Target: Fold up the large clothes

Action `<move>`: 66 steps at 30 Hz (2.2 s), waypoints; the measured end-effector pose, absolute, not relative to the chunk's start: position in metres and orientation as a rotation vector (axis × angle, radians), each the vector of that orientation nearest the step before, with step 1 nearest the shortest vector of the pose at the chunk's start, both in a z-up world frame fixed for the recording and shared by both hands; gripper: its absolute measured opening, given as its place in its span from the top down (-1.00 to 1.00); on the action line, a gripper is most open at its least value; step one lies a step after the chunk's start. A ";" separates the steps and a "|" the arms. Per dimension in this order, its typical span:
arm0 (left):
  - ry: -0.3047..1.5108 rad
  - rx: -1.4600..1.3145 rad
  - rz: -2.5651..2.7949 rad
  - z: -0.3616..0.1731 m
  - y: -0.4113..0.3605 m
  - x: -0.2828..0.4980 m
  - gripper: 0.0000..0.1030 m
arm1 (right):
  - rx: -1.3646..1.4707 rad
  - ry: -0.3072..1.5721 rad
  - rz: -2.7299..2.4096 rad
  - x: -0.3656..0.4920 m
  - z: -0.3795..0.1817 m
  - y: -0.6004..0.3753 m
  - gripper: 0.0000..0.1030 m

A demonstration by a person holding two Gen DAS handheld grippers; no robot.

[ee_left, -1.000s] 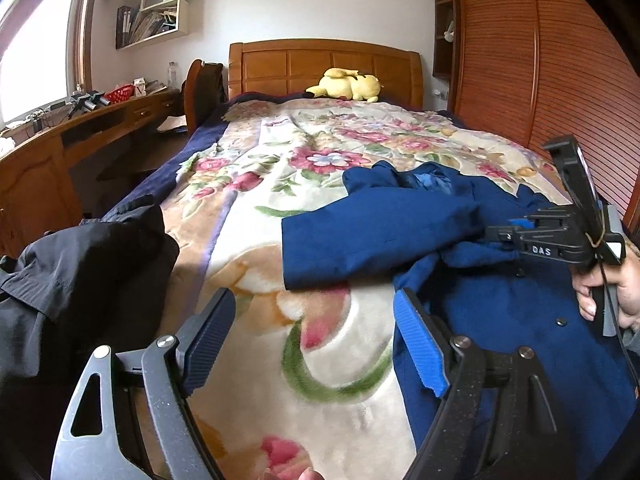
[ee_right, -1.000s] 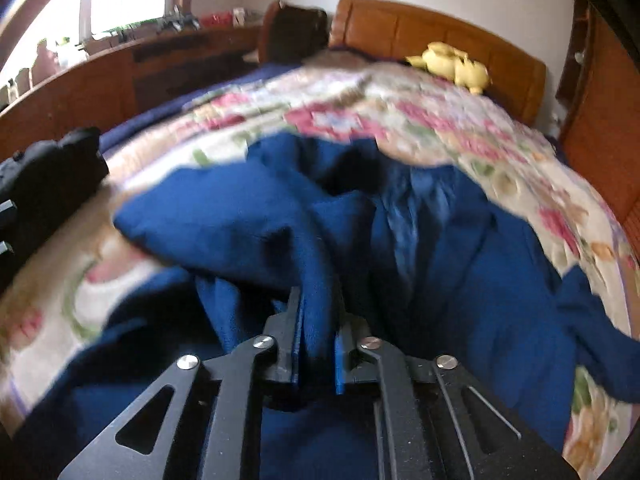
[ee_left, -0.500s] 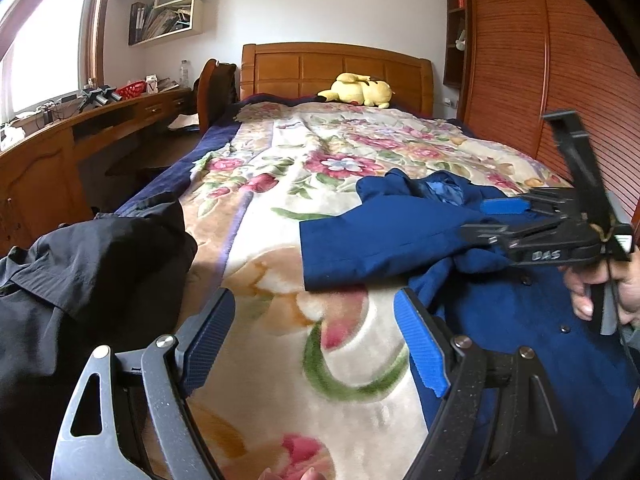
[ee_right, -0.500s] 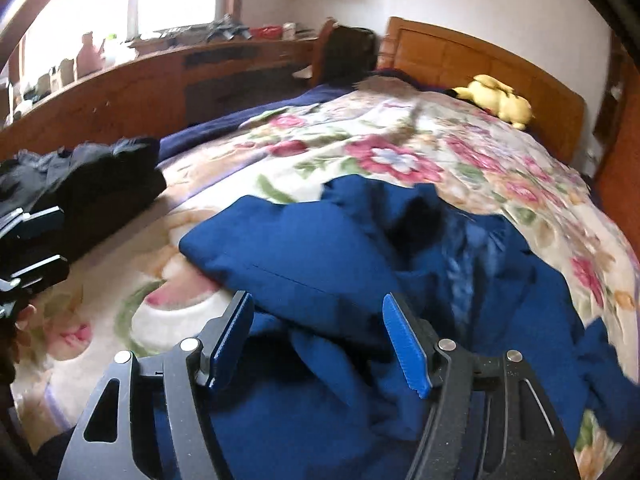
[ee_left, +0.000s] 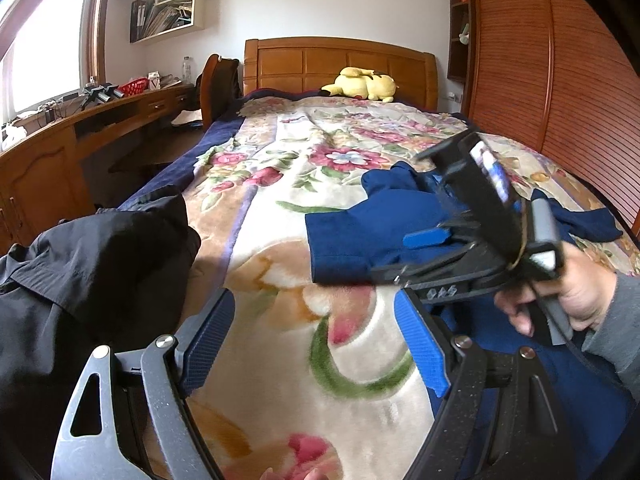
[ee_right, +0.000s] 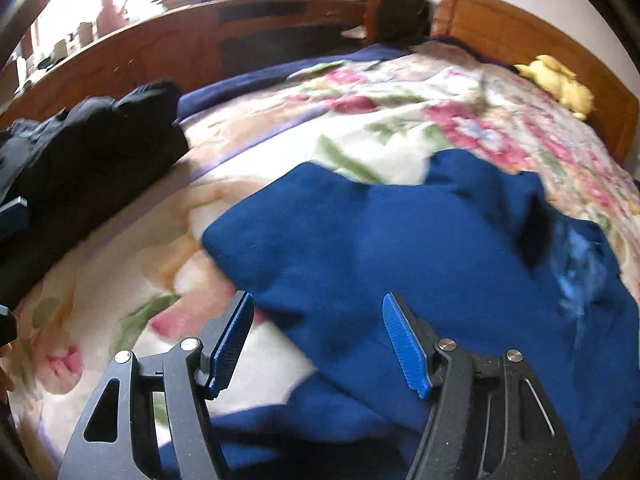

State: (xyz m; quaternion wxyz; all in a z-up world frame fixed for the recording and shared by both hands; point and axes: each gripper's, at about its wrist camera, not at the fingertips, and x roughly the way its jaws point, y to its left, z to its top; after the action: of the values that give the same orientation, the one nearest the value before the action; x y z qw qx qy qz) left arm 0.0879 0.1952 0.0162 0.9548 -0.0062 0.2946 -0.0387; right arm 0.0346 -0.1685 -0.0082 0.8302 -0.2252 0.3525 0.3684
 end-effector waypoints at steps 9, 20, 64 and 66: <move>0.603 -0.011 -0.062 0.014 0.199 0.090 -0.61 | -0.514 0.761 0.712 0.053 -0.035 -0.153 -0.17; 0.590 -0.001 -0.073 0.013 0.198 0.088 -0.61 | -0.363 0.565 0.609 0.029 0.026 -0.187 0.88; 0.562 0.057 -0.152 0.018 0.145 0.077 -0.62 | -0.298 0.666 0.281 -0.084 -0.006 -0.459 -0.03; 0.568 0.065 -0.155 0.017 0.142 0.078 -0.63 | -0.336 0.689 0.269 -0.074 -0.014 -0.451 -0.03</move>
State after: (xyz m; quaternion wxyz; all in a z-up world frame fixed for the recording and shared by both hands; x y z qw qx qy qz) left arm 0.0778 0.1425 0.0168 0.9564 0.0318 0.2800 -0.0762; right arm -0.0743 -0.4512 -0.0137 0.9187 -0.1636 0.3350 0.1307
